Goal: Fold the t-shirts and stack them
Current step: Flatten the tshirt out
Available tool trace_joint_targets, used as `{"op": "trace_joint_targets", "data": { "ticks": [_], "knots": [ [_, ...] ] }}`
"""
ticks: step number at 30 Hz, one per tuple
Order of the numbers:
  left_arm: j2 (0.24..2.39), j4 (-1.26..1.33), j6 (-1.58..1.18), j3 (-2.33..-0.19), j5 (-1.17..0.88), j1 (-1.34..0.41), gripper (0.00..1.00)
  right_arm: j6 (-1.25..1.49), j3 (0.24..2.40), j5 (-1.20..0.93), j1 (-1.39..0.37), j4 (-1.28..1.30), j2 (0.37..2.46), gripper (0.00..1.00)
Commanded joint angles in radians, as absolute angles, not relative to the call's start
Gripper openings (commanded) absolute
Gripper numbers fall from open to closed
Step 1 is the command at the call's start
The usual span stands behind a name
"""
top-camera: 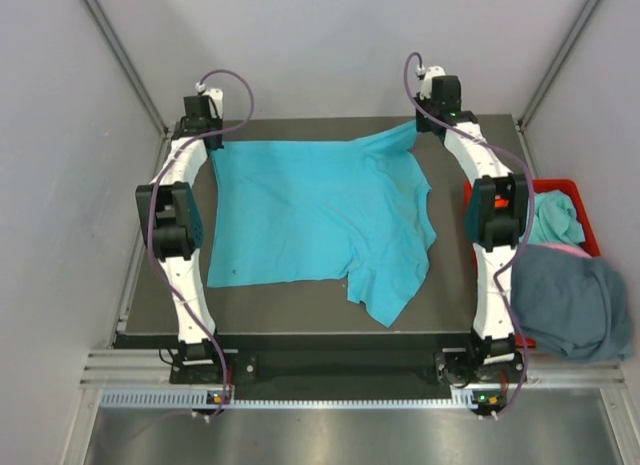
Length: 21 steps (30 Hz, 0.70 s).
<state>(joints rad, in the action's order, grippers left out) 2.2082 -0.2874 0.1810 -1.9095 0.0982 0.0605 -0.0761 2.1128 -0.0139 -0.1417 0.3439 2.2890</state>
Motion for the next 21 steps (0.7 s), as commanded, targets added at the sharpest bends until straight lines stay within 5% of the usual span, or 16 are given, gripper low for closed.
{"op": "trace_joint_targets", "data": {
  "ticks": [1,21],
  "knots": [
    [2.184,-0.270,0.152,-1.950,0.104,0.077,0.00,-0.090,2.204,0.021,-0.137,0.304,2.295,0.00],
    [2.133,-0.297,0.184,-1.944,0.103,0.084,0.00,-0.094,2.203,0.035,-0.175,0.314,2.300,0.00]
  ]
}}
